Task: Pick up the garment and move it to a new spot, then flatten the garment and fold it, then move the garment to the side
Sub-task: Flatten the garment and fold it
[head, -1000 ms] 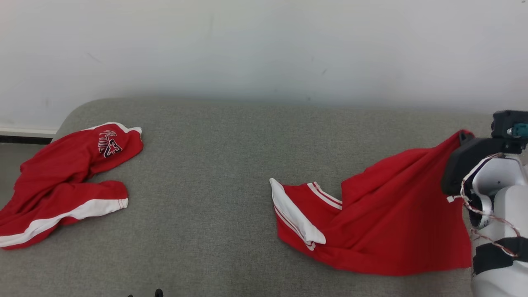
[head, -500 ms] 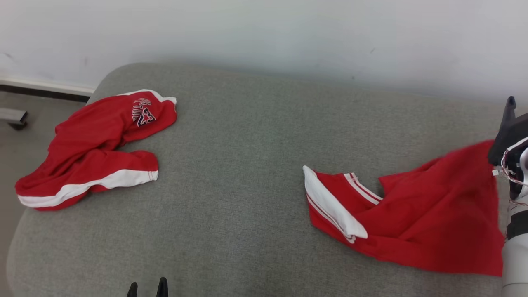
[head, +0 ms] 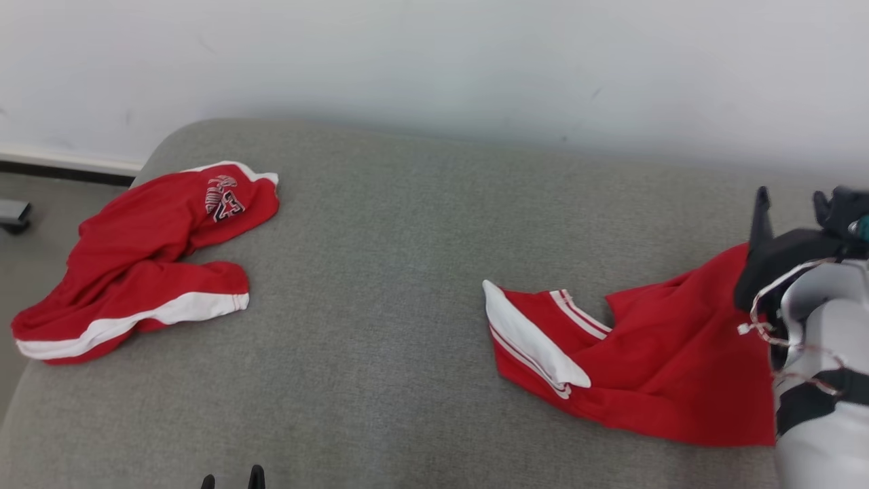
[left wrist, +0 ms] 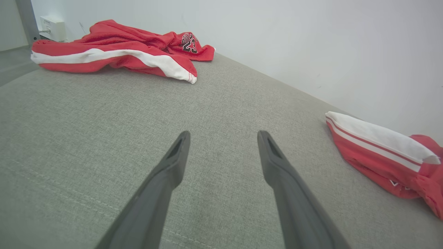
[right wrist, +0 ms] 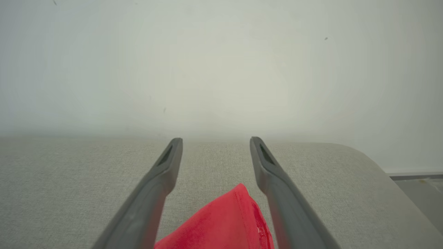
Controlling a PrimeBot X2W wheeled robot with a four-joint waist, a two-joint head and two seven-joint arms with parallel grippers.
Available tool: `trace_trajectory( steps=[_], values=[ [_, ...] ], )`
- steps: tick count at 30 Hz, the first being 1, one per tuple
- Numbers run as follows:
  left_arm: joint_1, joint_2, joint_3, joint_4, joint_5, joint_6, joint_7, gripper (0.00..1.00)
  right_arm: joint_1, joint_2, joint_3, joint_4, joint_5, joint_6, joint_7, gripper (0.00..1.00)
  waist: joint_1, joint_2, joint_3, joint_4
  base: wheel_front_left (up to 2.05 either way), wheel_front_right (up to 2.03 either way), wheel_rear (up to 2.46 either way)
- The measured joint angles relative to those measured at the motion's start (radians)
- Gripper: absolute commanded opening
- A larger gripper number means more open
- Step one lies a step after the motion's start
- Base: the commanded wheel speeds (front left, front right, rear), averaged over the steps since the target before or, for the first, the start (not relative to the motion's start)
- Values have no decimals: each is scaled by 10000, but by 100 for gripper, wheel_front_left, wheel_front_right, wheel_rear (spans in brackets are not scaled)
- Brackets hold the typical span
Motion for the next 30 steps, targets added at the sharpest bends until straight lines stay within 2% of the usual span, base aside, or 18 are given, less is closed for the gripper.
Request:
trace_trajectory(
  steps=[9,17,24,30],
  values=[
    [360,-77,339,-29,31,-2,0,100,2883,337,2161,-2178,1779,0,-1367,100,-1,0,-595,-799,0,0,0],
    [383,-132,568,52,48,-2,0,100,5676,449,3469,-4278,2383,0,-2259,100,-2,-1,-1084,-1432,0,0,0],
    [443,-146,593,119,123,-2,0,100,7330,491,3887,-4539,3212,0,-2554,100,-3,-1,-1520,-1776,0,0,0],
    [490,-134,583,199,207,-2,0,100,7934,493,4207,-4468,3551,0,-2660,100,-3,-1,-1676,-1976,0,0,0]
  ],
)
